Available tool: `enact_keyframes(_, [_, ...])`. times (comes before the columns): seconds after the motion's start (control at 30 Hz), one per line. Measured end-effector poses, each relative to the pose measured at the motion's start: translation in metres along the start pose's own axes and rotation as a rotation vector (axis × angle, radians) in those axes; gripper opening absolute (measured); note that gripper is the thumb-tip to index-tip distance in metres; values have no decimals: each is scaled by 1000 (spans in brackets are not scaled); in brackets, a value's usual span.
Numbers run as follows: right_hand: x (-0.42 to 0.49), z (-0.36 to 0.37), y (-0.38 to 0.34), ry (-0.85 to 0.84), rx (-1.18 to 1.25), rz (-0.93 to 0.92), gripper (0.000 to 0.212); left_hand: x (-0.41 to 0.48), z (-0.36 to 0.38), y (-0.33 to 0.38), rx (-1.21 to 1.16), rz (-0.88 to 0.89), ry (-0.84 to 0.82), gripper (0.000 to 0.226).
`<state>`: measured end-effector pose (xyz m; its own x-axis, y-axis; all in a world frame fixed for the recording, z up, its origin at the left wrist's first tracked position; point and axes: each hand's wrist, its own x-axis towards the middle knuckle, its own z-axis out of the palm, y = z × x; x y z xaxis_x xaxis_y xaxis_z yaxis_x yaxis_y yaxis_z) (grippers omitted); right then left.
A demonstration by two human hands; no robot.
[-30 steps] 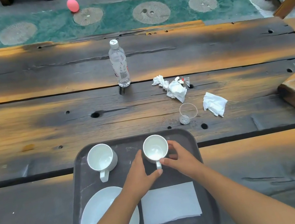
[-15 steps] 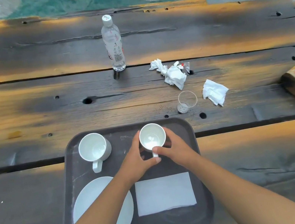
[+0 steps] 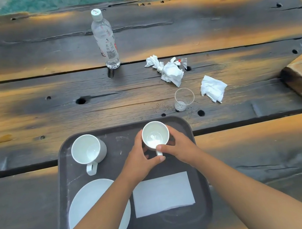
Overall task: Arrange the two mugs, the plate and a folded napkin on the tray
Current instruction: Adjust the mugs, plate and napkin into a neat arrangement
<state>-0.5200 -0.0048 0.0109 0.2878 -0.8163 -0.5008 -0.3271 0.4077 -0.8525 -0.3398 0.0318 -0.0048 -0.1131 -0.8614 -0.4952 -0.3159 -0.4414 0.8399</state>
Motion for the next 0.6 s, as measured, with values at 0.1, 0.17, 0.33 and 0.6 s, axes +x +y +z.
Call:
enact_keyframes(0.1, [1,0,0,0,-16,-1,69,1,0,0,7,-2,-14,97])
enact_keyframes(0.17, [1,0,1,0,-21,-1,69,1,-1,-1,18,-10,-18,97])
enact_keyframes(0.33, [2,-2,1,-3,-34,17,69,2,-1,-2,38,-18,-26,98])
enact_keyframes(0.6, [3,-3,3,-8,-63,19,69,2,-2,-2,67,-26,-25,97])
